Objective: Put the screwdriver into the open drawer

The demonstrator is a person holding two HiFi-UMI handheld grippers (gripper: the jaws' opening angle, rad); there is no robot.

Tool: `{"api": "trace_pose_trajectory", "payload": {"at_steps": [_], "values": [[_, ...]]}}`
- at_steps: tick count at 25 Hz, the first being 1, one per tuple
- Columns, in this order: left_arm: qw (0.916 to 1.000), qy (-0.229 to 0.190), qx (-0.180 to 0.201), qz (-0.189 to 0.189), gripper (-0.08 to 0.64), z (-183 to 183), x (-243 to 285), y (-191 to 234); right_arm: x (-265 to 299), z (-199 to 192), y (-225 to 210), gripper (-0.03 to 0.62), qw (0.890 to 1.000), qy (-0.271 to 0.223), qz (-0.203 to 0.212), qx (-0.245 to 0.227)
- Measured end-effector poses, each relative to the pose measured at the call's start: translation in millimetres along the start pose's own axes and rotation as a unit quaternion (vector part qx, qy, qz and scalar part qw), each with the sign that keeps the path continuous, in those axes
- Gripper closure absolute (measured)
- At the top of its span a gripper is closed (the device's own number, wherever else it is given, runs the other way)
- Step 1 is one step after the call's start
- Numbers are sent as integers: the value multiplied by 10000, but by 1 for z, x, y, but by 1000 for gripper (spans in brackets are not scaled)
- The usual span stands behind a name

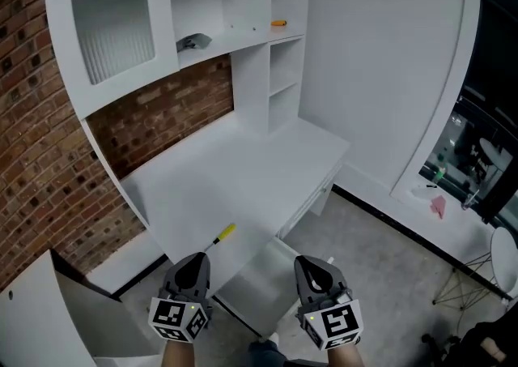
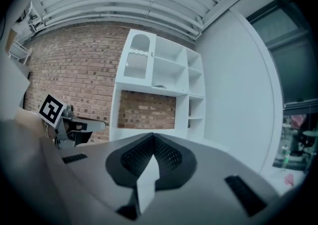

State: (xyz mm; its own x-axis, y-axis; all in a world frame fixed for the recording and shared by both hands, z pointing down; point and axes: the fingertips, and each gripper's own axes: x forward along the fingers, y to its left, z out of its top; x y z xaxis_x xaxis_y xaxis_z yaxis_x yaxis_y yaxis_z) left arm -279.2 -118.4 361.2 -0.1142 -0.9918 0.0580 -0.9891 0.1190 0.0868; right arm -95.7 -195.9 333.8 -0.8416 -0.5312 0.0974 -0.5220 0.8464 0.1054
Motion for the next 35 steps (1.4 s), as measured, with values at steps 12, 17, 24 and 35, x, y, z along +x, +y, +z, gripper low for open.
{"api": "trace_pose_trajectory", "payload": {"at_steps": [12,17,24,35], "values": [[9912,1267,139,-355,319,-72,87,36,54,-60,-35,580,9957,490,-78,782],[9800,1881,109,-643,321,-109,115,54,67,-87,-35,581,9904,946,-255,976],[9390,3199,428,-1192,373,-189,154,76,91,-124,-32,581,9821,1601,-495,865],[8960,4174,691,-1346,468,-242,178,89,104,-154,-22,580,9707,2245,-706,476]]}}
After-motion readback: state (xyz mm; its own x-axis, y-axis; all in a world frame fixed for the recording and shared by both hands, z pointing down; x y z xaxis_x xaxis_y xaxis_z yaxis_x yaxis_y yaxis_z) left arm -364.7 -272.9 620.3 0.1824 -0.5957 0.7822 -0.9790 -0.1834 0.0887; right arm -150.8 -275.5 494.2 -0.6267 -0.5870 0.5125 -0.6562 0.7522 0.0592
